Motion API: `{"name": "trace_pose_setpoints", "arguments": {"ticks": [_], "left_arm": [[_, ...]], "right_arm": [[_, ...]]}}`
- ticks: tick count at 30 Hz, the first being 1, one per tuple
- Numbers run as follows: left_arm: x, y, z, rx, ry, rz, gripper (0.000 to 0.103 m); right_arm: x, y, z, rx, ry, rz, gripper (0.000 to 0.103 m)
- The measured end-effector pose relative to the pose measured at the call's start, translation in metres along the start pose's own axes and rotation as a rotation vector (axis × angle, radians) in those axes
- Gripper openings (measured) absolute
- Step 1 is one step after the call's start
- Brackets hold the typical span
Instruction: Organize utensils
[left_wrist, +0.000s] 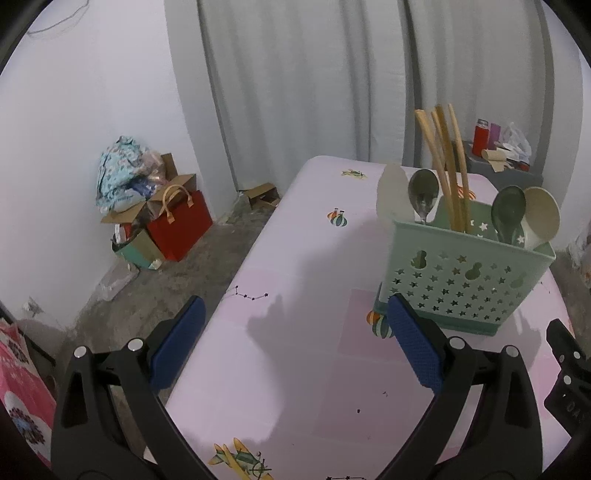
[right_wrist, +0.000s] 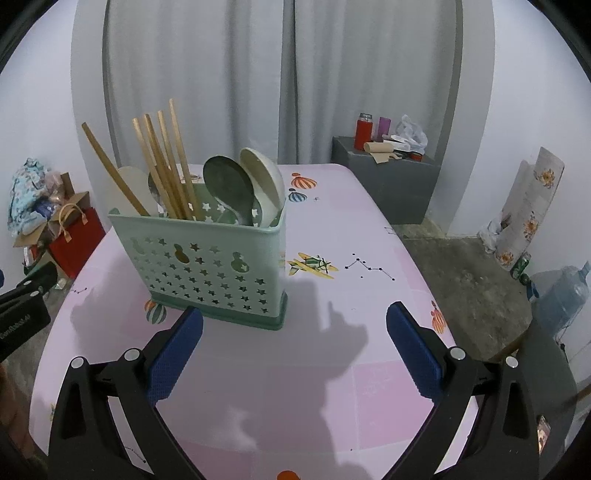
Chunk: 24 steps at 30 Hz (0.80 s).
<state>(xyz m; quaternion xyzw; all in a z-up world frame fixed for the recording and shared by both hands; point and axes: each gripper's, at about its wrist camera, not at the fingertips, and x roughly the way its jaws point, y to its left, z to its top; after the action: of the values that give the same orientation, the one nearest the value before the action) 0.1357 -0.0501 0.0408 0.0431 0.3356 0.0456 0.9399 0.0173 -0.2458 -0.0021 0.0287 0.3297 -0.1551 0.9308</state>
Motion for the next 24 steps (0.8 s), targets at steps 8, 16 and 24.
{"name": "trace_pose_setpoints", "arguments": {"ticks": [8,16,24], "left_arm": [[0.002,-0.0029,0.0006,-0.003,0.012,-0.011,0.095],[0.0024,-0.0043,-0.0009,-0.003,0.022,-0.016,0.095],[0.0034,-0.0057,-0.0023,0.008,0.031,-0.033,0.095]], "right_arm": [[0.0014,-0.001,-0.0002,-0.001,0.0,-0.012,0.097],[0.0028,-0.0027,0.0017,0.006,0.001,-0.013,0.097],[0.0023,-0.0028,0.0024,0.002,-0.002,-0.018,0.097]]}}
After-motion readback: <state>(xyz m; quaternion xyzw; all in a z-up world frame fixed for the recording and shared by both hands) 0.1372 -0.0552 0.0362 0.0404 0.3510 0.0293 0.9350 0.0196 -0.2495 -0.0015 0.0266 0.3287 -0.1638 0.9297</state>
